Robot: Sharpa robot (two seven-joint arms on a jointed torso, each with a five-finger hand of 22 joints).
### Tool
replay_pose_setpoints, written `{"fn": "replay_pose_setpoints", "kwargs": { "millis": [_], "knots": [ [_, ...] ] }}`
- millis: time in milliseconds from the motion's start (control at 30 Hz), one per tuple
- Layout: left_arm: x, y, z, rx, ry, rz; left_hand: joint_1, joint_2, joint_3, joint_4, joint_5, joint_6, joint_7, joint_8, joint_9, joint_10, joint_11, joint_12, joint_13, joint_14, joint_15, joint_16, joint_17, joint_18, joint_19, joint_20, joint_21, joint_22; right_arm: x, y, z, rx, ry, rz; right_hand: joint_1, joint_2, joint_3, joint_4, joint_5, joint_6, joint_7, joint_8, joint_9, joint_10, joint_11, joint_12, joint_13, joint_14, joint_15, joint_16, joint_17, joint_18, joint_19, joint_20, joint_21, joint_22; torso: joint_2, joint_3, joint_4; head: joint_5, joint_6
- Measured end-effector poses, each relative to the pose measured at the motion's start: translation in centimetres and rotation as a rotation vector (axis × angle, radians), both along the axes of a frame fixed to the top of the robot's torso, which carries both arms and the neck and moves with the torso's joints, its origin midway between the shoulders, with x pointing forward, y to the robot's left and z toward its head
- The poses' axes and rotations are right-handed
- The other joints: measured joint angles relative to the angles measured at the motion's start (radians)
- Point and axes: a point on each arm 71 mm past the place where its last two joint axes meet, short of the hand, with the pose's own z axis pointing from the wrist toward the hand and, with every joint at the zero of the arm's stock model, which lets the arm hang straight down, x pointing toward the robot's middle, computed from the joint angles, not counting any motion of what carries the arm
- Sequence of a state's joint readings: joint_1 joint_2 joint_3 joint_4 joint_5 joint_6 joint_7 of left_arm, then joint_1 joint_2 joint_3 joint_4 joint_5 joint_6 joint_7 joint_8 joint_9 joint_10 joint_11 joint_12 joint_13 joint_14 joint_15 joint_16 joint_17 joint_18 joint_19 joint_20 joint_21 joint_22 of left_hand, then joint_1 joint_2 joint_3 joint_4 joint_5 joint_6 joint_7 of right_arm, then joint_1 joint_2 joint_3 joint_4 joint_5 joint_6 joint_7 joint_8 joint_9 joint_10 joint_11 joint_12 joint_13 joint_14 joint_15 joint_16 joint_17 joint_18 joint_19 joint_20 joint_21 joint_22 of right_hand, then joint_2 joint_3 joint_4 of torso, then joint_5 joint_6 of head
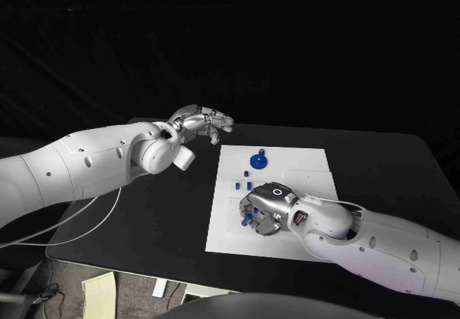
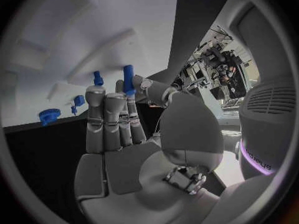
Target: Assemble the parts on the task board
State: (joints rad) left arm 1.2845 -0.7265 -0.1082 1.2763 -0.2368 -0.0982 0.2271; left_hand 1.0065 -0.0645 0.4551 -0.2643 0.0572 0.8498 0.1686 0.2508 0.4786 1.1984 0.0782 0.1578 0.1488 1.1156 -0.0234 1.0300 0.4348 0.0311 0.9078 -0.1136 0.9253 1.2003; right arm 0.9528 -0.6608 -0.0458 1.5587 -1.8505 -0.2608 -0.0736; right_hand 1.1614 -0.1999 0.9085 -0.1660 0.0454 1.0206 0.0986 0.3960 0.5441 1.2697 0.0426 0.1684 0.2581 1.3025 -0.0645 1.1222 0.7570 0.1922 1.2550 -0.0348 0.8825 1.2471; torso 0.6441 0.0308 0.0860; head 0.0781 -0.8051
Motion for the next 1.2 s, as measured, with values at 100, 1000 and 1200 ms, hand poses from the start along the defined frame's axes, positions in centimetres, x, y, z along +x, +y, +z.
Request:
{"fn": "replay_pose_setpoints", "kwargs": {
  "millis": [100, 1000, 1200],
  "knots": [
    [0.00, -0.01, 0.00, 0.000, 0.000, 0.000, 0.000, 0.000, 0.000, 0.000, 0.000, 0.000, 0.000, 0.000, 0.000, 0.000, 0.000, 0.000, 0.000, 0.000, 0.000, 0.000, 0.000, 0.000, 0.000, 0.000, 0.000, 0.000, 0.05, 0.28, -0.04, -0.004, -0.005, 0.004, 0.000, 0.000, 0.000, 0.000, 0.000, 0.000, 0.000, 0.000, 0.000, 0.000, 0.000, 0.000, 0.000, 0.000, 0.000, 0.000, 0.001, 0.000, 0.000, 0.000, 0.000, 0.001, 0.000, -0.0008, 0.0001, -0.001, 0.000],
    [-0.02, 0.19, 0.00, 0.001, 0.001, 0.003, 0.000, 0.000, 0.000, 0.000, 0.000, -0.001, -0.001, 0.000, 0.000, 0.000, 0.000, 0.000, 0.000, 0.000, 0.000, 0.000, 0.001, 0.000, 0.000, 0.000, 0.000, 0.001, 0.03, 0.83, -0.49, -0.003, 0.047, 0.026, -0.064, 0.014, -0.083, -0.077, 0.159, -0.001, 0.006, -0.014, 0.012, 0.000, 0.000, -0.015, 0.073, 0.000, 0.000, -0.007, -0.006, -0.011, -0.009, 0.001, 0.000, 0.006, 0.000, -0.0013, 0.0007, -0.002, -0.002],
    [-0.02, 0.22, 0.00, 0.002, 0.002, 0.003, 0.000, 0.000, 0.003, 0.003, 0.000, -0.001, -0.001, 0.000, -0.001, 0.000, 0.000, 0.000, 0.000, 0.000, 0.000, 0.000, 0.001, 0.000, 0.000, 0.000, 0.000, 0.001, 0.09, 0.74, -0.64, 0.016, 0.077, 0.024, -0.112, 0.008, -0.193, -0.112, 0.221, -0.028, 0.021, -0.043, 0.003, -0.005, 0.005, -0.044, 0.067, -0.008, 0.007, -0.007, -0.006, -0.011, -0.009, 0.001, 0.000, 0.007, 0.000, 0.0001, 0.0003, 0.000, -0.003]
  ]
}}
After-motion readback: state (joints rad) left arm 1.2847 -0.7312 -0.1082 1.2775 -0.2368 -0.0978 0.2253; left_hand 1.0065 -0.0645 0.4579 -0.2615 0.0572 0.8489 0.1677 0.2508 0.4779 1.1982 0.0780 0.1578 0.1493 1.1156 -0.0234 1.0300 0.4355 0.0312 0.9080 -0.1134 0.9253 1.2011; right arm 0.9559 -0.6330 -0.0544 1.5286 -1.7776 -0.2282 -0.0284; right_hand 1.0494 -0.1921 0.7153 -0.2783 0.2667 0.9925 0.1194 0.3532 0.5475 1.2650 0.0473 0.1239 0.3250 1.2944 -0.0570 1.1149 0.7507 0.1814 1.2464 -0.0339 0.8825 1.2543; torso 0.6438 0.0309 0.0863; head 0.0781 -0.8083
